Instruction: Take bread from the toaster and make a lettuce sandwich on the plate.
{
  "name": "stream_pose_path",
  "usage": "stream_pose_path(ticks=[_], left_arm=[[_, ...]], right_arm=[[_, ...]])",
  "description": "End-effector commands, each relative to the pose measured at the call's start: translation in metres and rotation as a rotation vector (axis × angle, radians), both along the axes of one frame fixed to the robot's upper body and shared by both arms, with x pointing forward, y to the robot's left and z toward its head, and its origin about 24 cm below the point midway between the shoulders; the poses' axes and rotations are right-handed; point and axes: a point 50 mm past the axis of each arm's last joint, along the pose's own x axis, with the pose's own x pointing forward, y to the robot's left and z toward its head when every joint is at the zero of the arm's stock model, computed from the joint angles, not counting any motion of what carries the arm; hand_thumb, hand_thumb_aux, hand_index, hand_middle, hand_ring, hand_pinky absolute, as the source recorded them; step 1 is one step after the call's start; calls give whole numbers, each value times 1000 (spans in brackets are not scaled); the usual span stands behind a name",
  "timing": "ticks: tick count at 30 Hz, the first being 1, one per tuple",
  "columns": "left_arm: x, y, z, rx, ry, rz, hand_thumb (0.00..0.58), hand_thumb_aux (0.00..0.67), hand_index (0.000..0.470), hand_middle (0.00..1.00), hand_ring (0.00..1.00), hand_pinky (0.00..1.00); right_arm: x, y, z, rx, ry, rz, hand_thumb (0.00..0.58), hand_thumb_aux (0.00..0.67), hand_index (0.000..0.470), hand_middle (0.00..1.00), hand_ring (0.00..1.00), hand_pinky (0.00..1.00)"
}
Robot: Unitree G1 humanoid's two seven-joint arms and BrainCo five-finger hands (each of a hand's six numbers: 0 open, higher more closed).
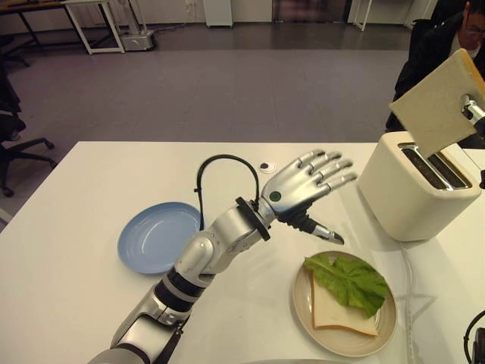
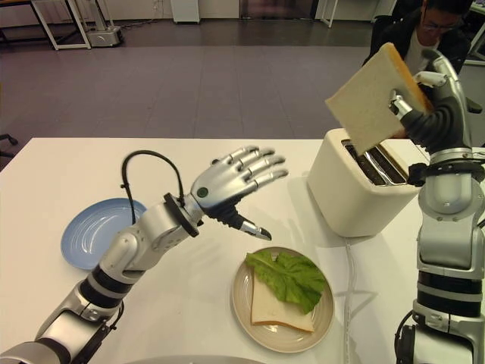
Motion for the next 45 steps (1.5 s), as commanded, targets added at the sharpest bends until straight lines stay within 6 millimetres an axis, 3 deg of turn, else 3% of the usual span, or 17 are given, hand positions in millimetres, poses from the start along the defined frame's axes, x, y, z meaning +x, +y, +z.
stream_pose_path(ticks=[1, 4, 7, 11, 15, 18, 23, 29, 34, 35, 40, 45], left_arm=[[-11, 22, 17, -91, -121, -14, 0, 0, 0, 0, 0, 0], [-16, 19, 11, -78, -125, -48, 0, 0, 0, 0, 0, 0], [-19, 18, 11, -73, -139, -75, 0, 0, 0, 0, 0, 0], [-25, 8, -6, -23, -73, -151, 0, 0, 0, 0, 0, 0], [-29, -7, -50, 95, 166, -317, 0, 0, 0, 0, 0, 0], [-46, -14, -79, 147, 466, -504, 0, 0, 0, 0, 0, 0], [-71, -4, -118, 354, 933, -639, 0, 0, 0, 0, 0, 0], [-66, 6, -143, 554, 1003, -539, 0, 0, 0, 0, 0, 0], [-57, 8, -159, 652, 952, -453, 0, 0, 0, 0, 0, 0], [-59, 9, -162, 677, 965, -454, 0, 0, 0, 0, 0, 0], [-66, 15, -168, 714, 1037, -466, 0, 0, 0, 0, 0, 0], [-67, 17, -169, 725, 1058, -463, 0, 0, 0, 0, 0, 0]], right_arm=[[-8, 12, -35, 119, 403, 358, 580, 670, 470, 0, 0, 0], [-24, 18, -68, 126, 673, 560, 580, 670, 470, 0, 0, 0], [-49, 27, -88, 42, 884, 785, 580, 670, 470, 0, 0, 0], [-59, 42, -113, -130, 1029, 870, 580, 670, 470, 0, 0, 0], [-58, 57, -131, -226, 1007, 855, 580, 670, 470, 0, 0, 0], [-54, 65, -143, -283, 935, 806, 580, 670, 470, 0, 0, 0], [-52, 66, -157, -299, 905, 777, 580, 670, 470, 0, 0, 0], [-54, 74, -174, -294, 945, 812, 580, 670, 470, 0, 0, 0], [-55, 78, -170, -276, 936, 841, 580, 670, 470, 0, 0, 0], [-50, 80, -159, -226, 887, 836, 0, 0, 0, 0, 0, 0], [-28, 83, -88, 28, 562, 847, 0, 0, 0, 0, 0, 0], [-24, 78, -49, 184, 410, 839, 0, 0, 0, 0, 0, 0]])
